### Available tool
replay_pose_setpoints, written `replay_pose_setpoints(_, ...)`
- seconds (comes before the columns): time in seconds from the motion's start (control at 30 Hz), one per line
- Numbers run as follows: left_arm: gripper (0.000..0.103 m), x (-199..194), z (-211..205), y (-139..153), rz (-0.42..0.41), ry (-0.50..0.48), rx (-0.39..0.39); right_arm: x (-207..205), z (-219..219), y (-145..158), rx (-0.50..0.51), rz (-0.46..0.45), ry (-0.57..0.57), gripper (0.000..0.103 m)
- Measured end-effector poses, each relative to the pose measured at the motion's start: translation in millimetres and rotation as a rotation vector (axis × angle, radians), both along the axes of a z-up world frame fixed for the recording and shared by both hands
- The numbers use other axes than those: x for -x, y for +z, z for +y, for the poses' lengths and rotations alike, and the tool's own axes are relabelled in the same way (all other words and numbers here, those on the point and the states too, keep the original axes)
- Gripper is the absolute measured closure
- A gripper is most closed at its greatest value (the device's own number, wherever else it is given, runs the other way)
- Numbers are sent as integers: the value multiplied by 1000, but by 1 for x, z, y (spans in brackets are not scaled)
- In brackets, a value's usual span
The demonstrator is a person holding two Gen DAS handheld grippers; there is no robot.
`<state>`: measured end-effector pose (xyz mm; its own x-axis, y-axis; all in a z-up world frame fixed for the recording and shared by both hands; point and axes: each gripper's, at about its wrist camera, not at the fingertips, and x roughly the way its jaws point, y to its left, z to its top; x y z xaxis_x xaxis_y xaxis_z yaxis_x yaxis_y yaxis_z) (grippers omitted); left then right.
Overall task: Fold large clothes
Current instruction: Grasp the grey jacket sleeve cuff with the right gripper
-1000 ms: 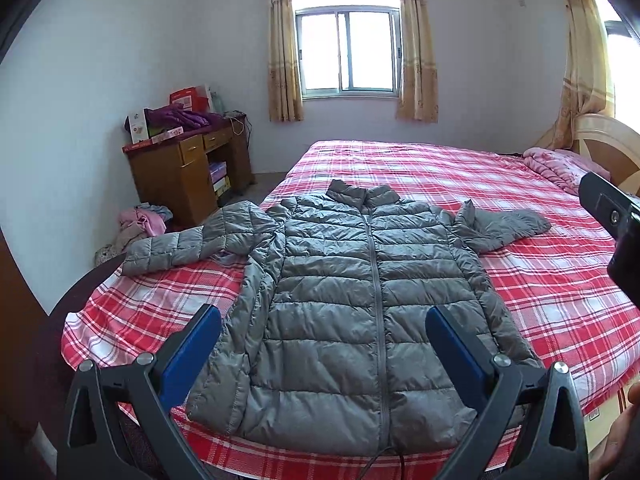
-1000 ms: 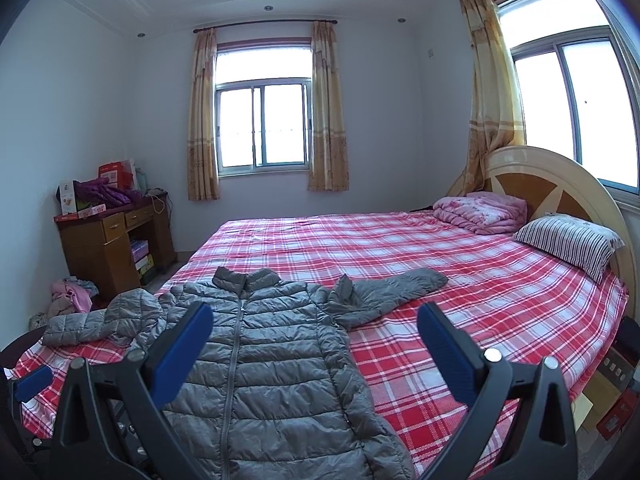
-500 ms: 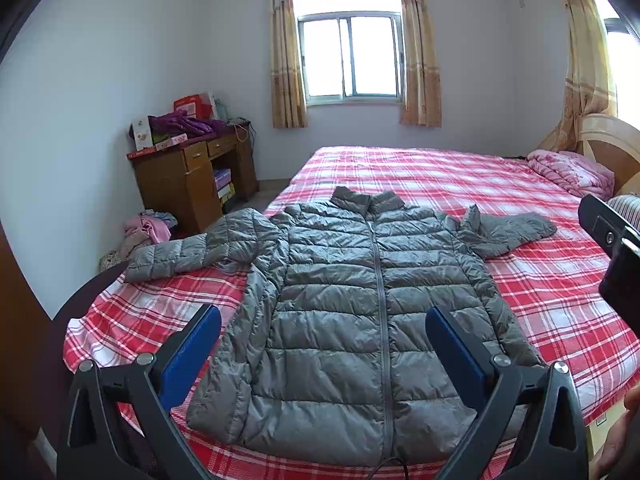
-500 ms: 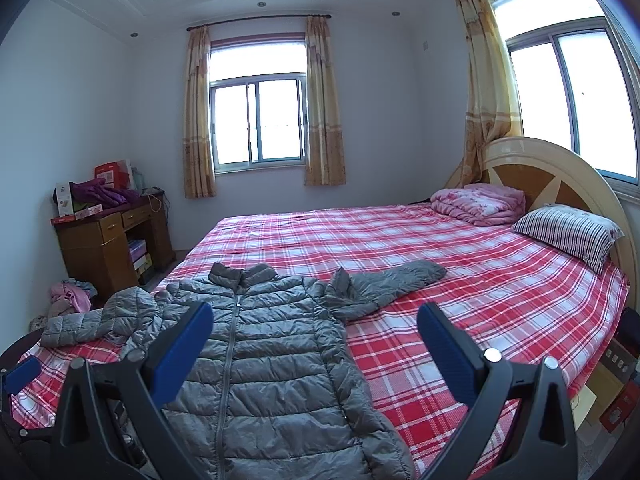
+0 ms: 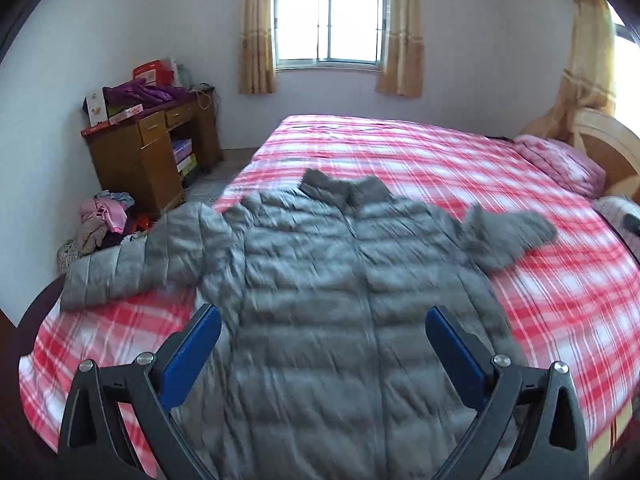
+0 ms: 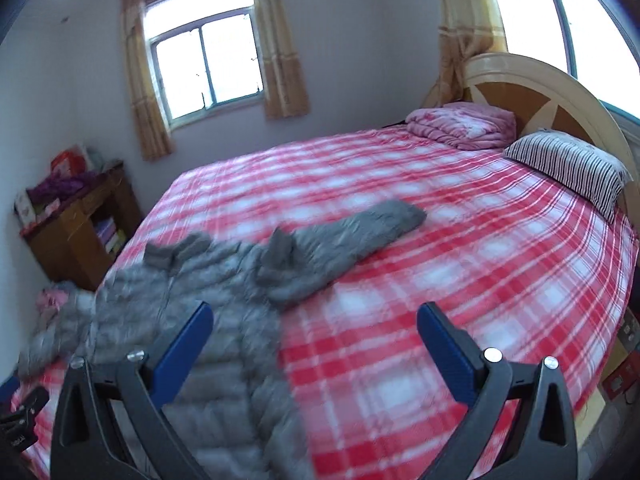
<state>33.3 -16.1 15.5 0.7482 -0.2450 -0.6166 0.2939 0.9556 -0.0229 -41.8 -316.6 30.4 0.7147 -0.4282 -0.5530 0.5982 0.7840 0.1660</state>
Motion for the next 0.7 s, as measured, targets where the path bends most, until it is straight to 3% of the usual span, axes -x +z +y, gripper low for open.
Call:
replay_pose_setpoints(0.1,1,-51,3,-3,-1,49,-2,-27,-84,3,-114,-51,-62,0)
replay_pose_setpoints(0.23,1,-105,9,-18,-18,113,-13,-78,-209,-46,-373,-75,-165,0)
replay_pose_setpoints(0.3,1,-126,11,-28,-23,140,-28,-102,-248,-80,-405,-47,-218,3)
replay_pose_setpoints(0.37,1,-143,13,-38,-16,168,-48,-124,-275,-109,-398,7,-262,17)
replay_pose_setpoints(0.5,1,-172,18,-65,49,198,-21,-159,-312,-169,-439,72,-334,19)
replay_pose_setpoints(0.63,1,-188,17,-88,100,219,28,-188,-319,-200,-460,102,-363,18)
replay_pose_setpoints(0.67,1,-191,16,-93,113,220,40,-191,-315,-197,-415,106,-375,24)
replay_pose_setpoints(0.7,1,-193,13,-98,122,220,43,-195,-312,-195,-378,104,-364,39)
